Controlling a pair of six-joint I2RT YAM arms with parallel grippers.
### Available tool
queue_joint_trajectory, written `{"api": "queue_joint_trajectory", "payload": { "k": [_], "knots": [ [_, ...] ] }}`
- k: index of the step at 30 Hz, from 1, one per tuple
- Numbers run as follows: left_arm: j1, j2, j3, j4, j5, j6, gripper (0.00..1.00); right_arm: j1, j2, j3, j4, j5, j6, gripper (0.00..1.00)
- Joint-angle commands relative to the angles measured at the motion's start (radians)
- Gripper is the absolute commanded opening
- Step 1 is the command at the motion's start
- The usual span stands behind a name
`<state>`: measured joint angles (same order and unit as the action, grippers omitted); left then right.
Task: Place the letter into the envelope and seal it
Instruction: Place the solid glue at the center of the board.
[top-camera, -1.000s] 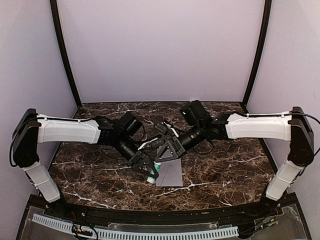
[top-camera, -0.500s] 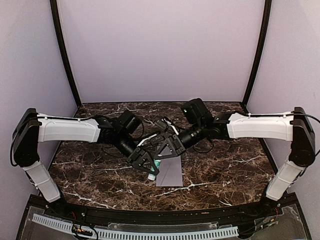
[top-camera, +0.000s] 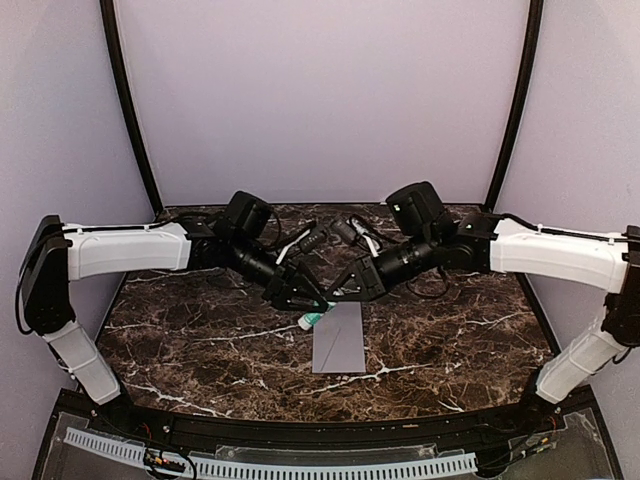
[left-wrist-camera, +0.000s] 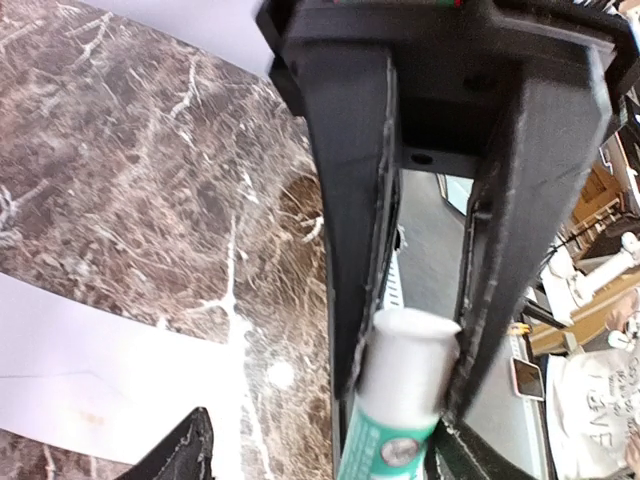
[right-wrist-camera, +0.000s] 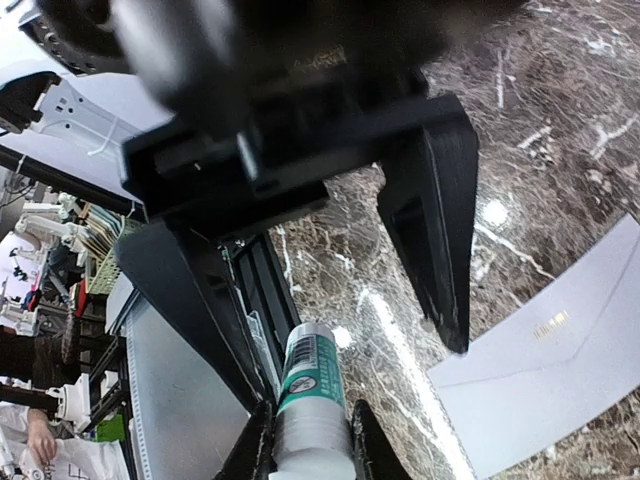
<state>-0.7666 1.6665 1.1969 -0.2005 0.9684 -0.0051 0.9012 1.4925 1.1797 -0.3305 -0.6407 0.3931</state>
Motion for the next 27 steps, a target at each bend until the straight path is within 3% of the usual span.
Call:
{"api": "queue_joint_trajectory", "payload": {
  "k": [1,7,12,18,21,27],
  "knots": [
    [0.029,-0.081,0.023,0.078,-0.109,0.032,0.73,-0.014,-0.061,-0.035,-0.104,0.135,0.004,0.0],
    [0.038,-0.167,-0.035,0.111,-0.119,0.014,0.76,-0.061,-0.098,-0.044,-0.066,0.31,0.042,0.0],
    [0.094,-0.247,-0.09,0.223,-0.167,-0.12,0.76,-0.069,-0.033,0.045,-0.169,0.587,0.002,0.0],
    [0.305,-0.352,-0.153,0.249,-0.368,-0.229,0.77,-0.076,0.15,0.235,-0.322,0.876,-0.092,0.0],
    [0.404,-0.415,-0.183,0.248,-0.52,-0.289,0.8,-0.092,0.25,0.314,-0.341,0.912,-0.134,0.0],
    [0.629,-0.477,-0.248,0.236,-0.576,-0.368,0.84,-0.117,0.448,0.476,-0.381,0.956,-0.186,0.0]
  ]
}}
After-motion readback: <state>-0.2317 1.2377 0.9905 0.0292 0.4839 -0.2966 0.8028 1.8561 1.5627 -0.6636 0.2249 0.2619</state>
